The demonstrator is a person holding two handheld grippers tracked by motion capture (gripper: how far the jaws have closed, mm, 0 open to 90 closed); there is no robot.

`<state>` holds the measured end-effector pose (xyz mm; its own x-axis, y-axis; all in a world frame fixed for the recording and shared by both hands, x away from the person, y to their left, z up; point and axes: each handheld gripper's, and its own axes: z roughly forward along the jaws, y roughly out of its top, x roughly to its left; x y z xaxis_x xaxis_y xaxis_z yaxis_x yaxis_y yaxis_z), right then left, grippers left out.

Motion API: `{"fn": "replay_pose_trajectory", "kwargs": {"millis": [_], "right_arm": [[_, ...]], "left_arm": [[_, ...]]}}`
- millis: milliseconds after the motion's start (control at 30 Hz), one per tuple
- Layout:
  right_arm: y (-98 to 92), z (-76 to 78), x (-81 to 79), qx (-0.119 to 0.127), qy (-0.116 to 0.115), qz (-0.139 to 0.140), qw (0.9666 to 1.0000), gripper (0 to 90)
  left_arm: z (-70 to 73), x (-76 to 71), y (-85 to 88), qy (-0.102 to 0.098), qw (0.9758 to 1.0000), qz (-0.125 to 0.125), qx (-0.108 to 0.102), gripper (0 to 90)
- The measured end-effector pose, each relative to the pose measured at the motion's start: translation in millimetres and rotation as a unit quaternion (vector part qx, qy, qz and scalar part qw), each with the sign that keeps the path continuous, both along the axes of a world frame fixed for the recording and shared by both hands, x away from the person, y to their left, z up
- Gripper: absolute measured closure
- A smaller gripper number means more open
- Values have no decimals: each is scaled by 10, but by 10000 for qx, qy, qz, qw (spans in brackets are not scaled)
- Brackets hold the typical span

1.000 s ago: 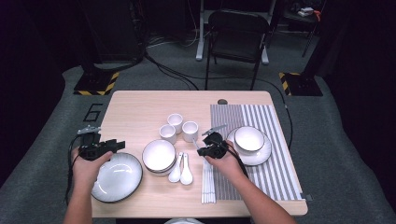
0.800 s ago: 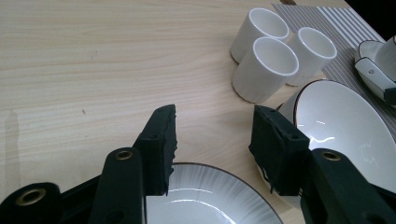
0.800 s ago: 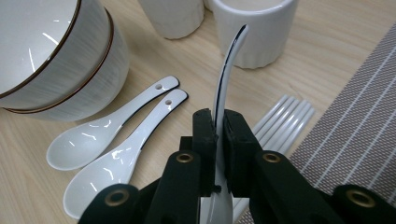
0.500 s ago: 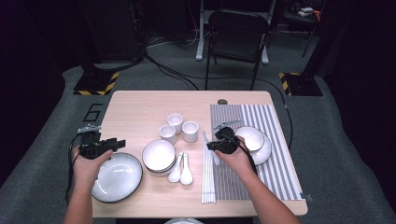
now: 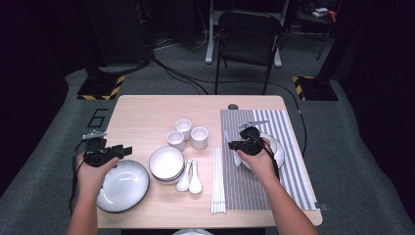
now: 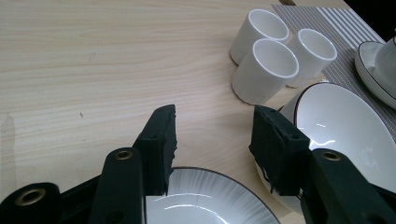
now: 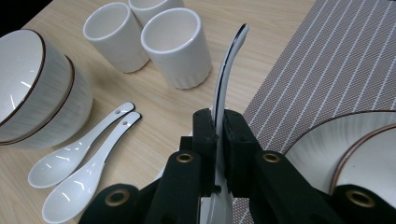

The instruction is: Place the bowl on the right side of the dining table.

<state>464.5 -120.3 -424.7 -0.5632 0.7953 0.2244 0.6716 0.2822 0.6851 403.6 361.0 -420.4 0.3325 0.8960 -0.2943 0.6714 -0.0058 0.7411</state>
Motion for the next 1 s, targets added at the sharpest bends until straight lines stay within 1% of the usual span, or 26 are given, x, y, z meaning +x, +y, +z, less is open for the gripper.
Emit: {"fn": "replay_pose_trajectory", "kwargs": {"millis": [33, 100, 133, 167, 233, 267, 333, 467, 633, 700, 733, 833, 867, 933, 967, 1000], "right_arm": [[-22, 11, 3, 53, 13, -79, 10000, 850], [-53, 23, 11, 79, 9, -108, 9999, 850], [-113, 45, 22, 115, -17, -189, 9998, 850], [-140, 53, 28, 124, -39, -226, 9997, 850], [-163, 60, 31, 158, -24, -263, 9995, 850], [-203, 70, 36, 181, 7, -347, 9992, 850], [-225, 69, 46, 173, -32, -346, 9992, 850], [-291, 63, 70, 145, -58, -454, 9988, 850], [-336, 57, 87, 185, -34, -539, 9984, 850], [-372, 55, 97, 166, -46, -580, 9982, 850], [-374, 59, 93, 171, 1, -644, 9978, 850], [-402, 51, 109, 145, -38, -631, 9979, 850], [-427, 51, 113, 121, -30, -680, 9976, 850], [-453, 54, 118, 156, -7, -739, 9971, 850], [-474, 47, 128, 151, -61, -725, 9972, 851], [-486, 48, 126, 175, -17, -769, 9969, 850]], "left_arm": [[0, 0, 1, -1, 10000, 10, 11, 499], [2, -4, 1, 26, 10000, 16, 7, 495], [3, -4, 2, 23, 10000, 17, 0, 494], [0, -4, -2, -14, 10000, 54, -15, 492], [2, -4, -2, 7, 10000, 52, -1, 490], [3, -3, 0, 29, 10000, 29, 9, 490], [1, 0, 0, 13, 10000, 23, 23, 489], [-3, 1, -3, 15, 10000, 21, 17, 489], [-2, 2, -1, 2, 10000, 11, 20, 488], [-3, 2, 1, 5, 10000, 10, 22, 488], [-4, 2, 0, 3, 10000, 13, 20, 487], [-5, 1, -2, 15, 10000, 15, 19, 488], [-5, 0, -3, 16, 10000, 10, 25, 487], [-6, -1, -9, 25, 10000, 24, 20, 487], [-8, 0, -11, 31, 10000, 20, 23, 488], [-9, -1, -13, 47, 10000, 17, 32, 487]]}}
